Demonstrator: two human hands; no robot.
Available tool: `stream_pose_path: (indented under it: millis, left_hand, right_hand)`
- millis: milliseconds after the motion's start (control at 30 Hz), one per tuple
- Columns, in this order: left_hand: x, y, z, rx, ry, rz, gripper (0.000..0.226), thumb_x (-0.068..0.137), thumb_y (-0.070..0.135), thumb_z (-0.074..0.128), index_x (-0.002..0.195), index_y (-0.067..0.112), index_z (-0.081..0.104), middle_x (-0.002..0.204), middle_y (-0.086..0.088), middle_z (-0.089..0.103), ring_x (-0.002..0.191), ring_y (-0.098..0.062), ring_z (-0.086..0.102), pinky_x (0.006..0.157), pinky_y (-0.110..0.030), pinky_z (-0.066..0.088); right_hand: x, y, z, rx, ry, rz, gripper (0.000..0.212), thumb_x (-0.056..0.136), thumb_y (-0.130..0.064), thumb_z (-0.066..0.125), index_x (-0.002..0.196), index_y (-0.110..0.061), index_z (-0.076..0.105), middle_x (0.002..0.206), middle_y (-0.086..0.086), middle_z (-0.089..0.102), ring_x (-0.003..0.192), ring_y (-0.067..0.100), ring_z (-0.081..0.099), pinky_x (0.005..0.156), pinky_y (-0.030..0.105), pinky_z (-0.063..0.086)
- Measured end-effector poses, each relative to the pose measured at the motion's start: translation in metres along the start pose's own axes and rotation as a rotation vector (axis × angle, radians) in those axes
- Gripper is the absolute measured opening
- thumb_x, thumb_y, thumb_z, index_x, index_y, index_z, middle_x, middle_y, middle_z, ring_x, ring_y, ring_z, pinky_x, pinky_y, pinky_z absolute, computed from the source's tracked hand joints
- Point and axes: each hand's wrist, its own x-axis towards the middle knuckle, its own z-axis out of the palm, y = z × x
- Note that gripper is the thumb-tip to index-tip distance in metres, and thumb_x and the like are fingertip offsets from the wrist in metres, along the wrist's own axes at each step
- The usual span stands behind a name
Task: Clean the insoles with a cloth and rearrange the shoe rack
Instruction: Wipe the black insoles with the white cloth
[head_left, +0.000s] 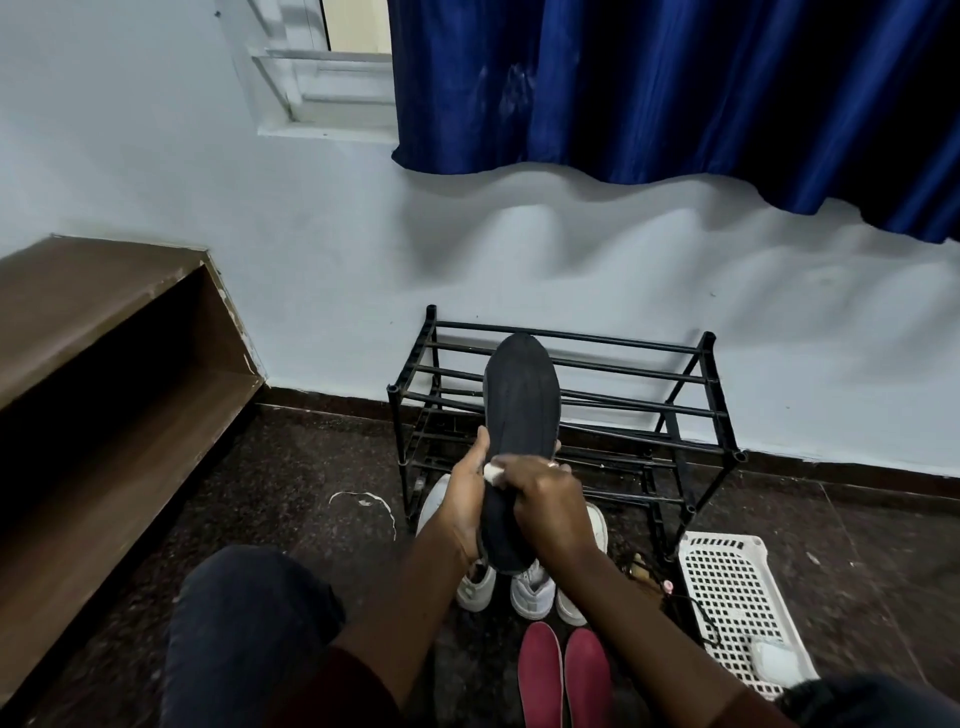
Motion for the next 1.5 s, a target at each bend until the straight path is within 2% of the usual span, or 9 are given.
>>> stream_pose_path:
  millis: [133, 233, 367, 467, 567, 667, 1133, 1367, 1500]
  left_hand:
    - [0.005, 0.011, 0.002, -0.084, 0.011, 0.038, 0.075, 0.089, 0.066, 0.034, 0.128, 0.006, 0.054, 0.112, -0.012, 0.066, 0.096, -0.028, 0.066, 0.069, -0.033, 0.054]
    - [0.008, 0.013, 0.0, -0.109, 0.024, 0.015, 0.08, 0.087, 0.07, 0.031, 0.133, 0.007, 0.048, 0.114, -0.017, 0.062, 0.084, -0.03, 0.068, 0.064, -0.032, 0.055]
    - [0.008, 0.007, 0.002, -0.081, 0.012, -0.025, 0.079, 0.086, 0.067, 0.038, 0.135, 0.006, 0.048, 0.113, -0.015, 0.062, 0.094, -0.031, 0.067, 0.073, -0.038, 0.056]
    - [0.004, 0.003, 0.006, 0.027, -0.017, -0.028, 0.072, 0.087, 0.059, 0.046, 0.13, 0.003, 0.054, 0.118, -0.015, 0.06, 0.107, -0.031, 0.06, 0.097, -0.041, 0.047]
    - [-0.001, -0.001, 0.01, 0.06, 0.001, 0.006, 0.059, 0.091, 0.051, 0.045, 0.125, 0.004, 0.058, 0.121, -0.016, 0.062, 0.109, -0.027, 0.061, 0.101, -0.037, 0.042]
    - [0.0, 0.001, 0.009, 0.047, 0.034, 0.047, 0.06, 0.091, 0.052, 0.042, 0.125, 0.005, 0.058, 0.12, -0.016, 0.062, 0.11, -0.028, 0.059, 0.099, -0.037, 0.043]
    - [0.008, 0.003, -0.001, -0.112, 0.063, 0.021, 0.078, 0.091, 0.068, 0.026, 0.131, 0.007, 0.053, 0.118, -0.011, 0.066, 0.102, -0.029, 0.066, 0.078, -0.037, 0.054]
    - [0.004, -0.004, 0.005, -0.028, 0.089, 0.007, 0.076, 0.093, 0.063, 0.028, 0.128, 0.001, 0.053, 0.119, -0.021, 0.06, 0.111, -0.033, 0.056, 0.102, -0.042, 0.039]
    - [0.007, 0.0, -0.001, -0.088, 0.075, 0.04, 0.077, 0.091, 0.065, 0.03, 0.129, 0.003, 0.054, 0.122, -0.017, 0.062, 0.114, -0.033, 0.056, 0.102, -0.047, 0.038]
  right_hand:
    - [-0.041, -0.007, -0.003, 0.127, -0.017, -0.144, 0.023, 0.068, 0.007, 0.062, 0.085, -0.008, 0.07, 0.089, 0.006, 0.072, 0.085, 0.014, 0.064, 0.075, 0.021, 0.049]
    - [-0.06, 0.002, -0.007, 0.091, -0.062, -0.263, 0.027, 0.076, 0.003, 0.046, 0.085, -0.003, 0.071, 0.1, 0.006, 0.07, 0.097, 0.017, 0.063, 0.081, 0.025, 0.051]
    - [-0.048, 0.01, -0.01, -0.083, -0.099, -0.314, 0.033, 0.089, -0.005, 0.04, 0.083, -0.004, 0.072, 0.099, 0.006, 0.07, 0.097, 0.019, 0.064, 0.075, 0.025, 0.054]
    - [-0.018, 0.023, -0.007, -0.32, -0.152, -0.22, 0.029, 0.079, -0.013, 0.045, 0.085, -0.003, 0.072, 0.095, 0.009, 0.07, 0.091, 0.024, 0.067, 0.062, 0.025, 0.056]
    - [0.008, 0.03, -0.006, -0.419, -0.098, -0.03, 0.022, 0.064, -0.006, 0.063, 0.084, -0.004, 0.072, 0.089, 0.011, 0.071, 0.081, 0.026, 0.07, 0.055, 0.027, 0.055]
    - [0.013, 0.025, -0.005, -0.354, -0.093, 0.073, 0.031, 0.054, 0.006, 0.079, 0.083, -0.004, 0.072, 0.087, 0.013, 0.072, 0.075, 0.026, 0.07, 0.052, 0.026, 0.054]
    - [-0.065, 0.008, -0.005, -0.085, -0.115, -0.1, 0.043, 0.054, 0.005, 0.058, 0.092, -0.009, 0.074, 0.098, 0.005, 0.072, 0.088, 0.018, 0.069, 0.075, 0.023, 0.054]
    - [-0.01, 0.023, -0.002, -0.21, -0.088, 0.126, 0.028, 0.064, -0.006, 0.059, 0.087, -0.009, 0.074, 0.093, 0.009, 0.072, 0.082, 0.02, 0.07, 0.061, 0.023, 0.054]
    - [-0.034, -0.001, 0.002, -0.016, 0.005, 0.183, 0.02, 0.074, -0.006, 0.059, 0.087, -0.012, 0.074, 0.095, 0.003, 0.072, 0.083, 0.011, 0.069, 0.075, 0.015, 0.048]
